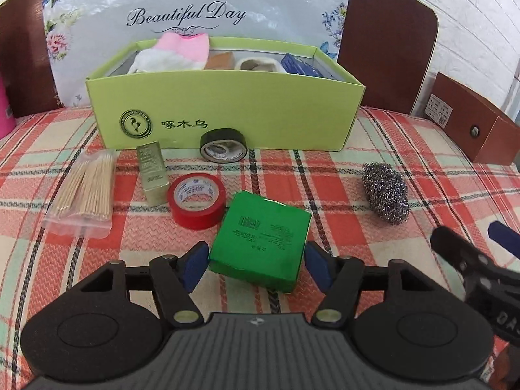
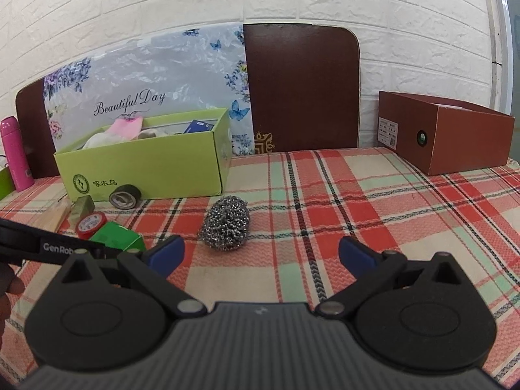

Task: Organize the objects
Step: 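Grasp steel wool scrubber with right tool while left grasps green box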

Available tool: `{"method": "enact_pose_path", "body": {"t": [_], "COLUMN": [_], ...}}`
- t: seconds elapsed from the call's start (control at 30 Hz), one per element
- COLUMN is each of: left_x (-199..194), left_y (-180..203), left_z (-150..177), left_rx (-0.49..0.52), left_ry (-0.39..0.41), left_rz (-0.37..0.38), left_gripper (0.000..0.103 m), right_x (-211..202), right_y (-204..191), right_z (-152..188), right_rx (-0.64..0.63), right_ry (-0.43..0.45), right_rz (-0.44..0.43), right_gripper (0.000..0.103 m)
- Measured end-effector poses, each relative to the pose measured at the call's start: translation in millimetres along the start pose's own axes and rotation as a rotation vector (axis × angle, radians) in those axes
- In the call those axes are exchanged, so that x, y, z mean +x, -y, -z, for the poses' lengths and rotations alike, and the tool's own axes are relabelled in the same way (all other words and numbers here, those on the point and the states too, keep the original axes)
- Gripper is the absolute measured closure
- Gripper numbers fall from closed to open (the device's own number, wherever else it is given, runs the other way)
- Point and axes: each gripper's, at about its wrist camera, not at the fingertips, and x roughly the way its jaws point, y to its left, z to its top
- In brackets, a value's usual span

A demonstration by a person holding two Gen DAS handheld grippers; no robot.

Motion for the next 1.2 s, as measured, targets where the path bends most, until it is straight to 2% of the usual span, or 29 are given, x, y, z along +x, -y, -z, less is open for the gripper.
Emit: {"method": "enact_pose_path", "body": {"t": [0.13,0.27,0.37,0.43,0.47,0.5,0.57,0.6,0.63,0.7,0.8,0.87,0.9,0.93,1.0,1.17,1.2], "left_x": [-13,-25,-29,-29,-29,-29,-28,-29,-29,-31,-31,-30,-31,-31,-31,-33,-33], "left_y": [-8,-21,-26,-28,-29,-30,-31,-31,-31,-31,-32,-30,-30,-30,-31,-35,-35], "left_z": [11,22,25,25,25,26,27,28,29,31,32,32,32,32,32,28,27], "left_rx": [-0.005,-0.049,-0.062,-0.072,-0.08,-0.088,-0.097,-0.093,-0.086,-0.084,-0.087,-0.077,-0.074,-0.073,-0.077,-0.098,-0.098], "left_ry": [-0.004,-0.005,-0.006,-0.009,-0.014,-0.021,-0.038,-0.037,-0.038,-0.036,-0.031,-0.032,-0.031,-0.03,-0.028,-0.02,-0.017], "left_rz": [-0.031,-0.038,-0.042,-0.039,-0.036,-0.032,-0.026,-0.026,-0.027,-0.025,-0.028,-0.035,-0.036,-0.037,-0.037,-0.034,-0.031], "left_gripper": [0.035,0.035,0.035,0.035,0.035,0.035,0.035,0.036,0.036,0.036,0.036,0.036,0.035,0.035,0.034,0.032,0.032], "right_x": [15,39,56,65,67,66,55,49,41,27,16,18,21,24,34,69,72], "right_y": [-10,-21,-31,-34,-34,-32,-30,-29,-28,-26,-28,-31,-32,-32,-34,-36,-36], "right_z": [-8,-15,-17,-17,-16,-15,-13,-13,-12,-9,-4,-6,-9,-12,-17,-18,-16], "right_rx": [-0.05,-0.07,-0.112,-0.128,-0.126,-0.121,-0.118,-0.122,-0.126,-0.13,-0.159,-0.166,-0.163,-0.156,-0.156,-0.135,-0.128], "right_ry": [0.009,-0.027,-0.055,-0.079,-0.098,-0.112,-0.112,-0.116,-0.124,-0.132,-0.137,-0.116,-0.11,-0.095,-0.083,-0.139,-0.152], "right_rz": [0.01,-0.029,-0.056,-0.073,-0.09,-0.102,-0.133,-0.163,-0.202,-0.262,-0.26,-0.221,-0.194,-0.176,-0.174,-0.154,-0.161], "right_gripper": [0.002,0.012,0.026,0.047,0.052,0.061,0.07,0.082,0.087,0.087,0.085,0.064,0.048,0.044,0.044,0.044,0.048]}}
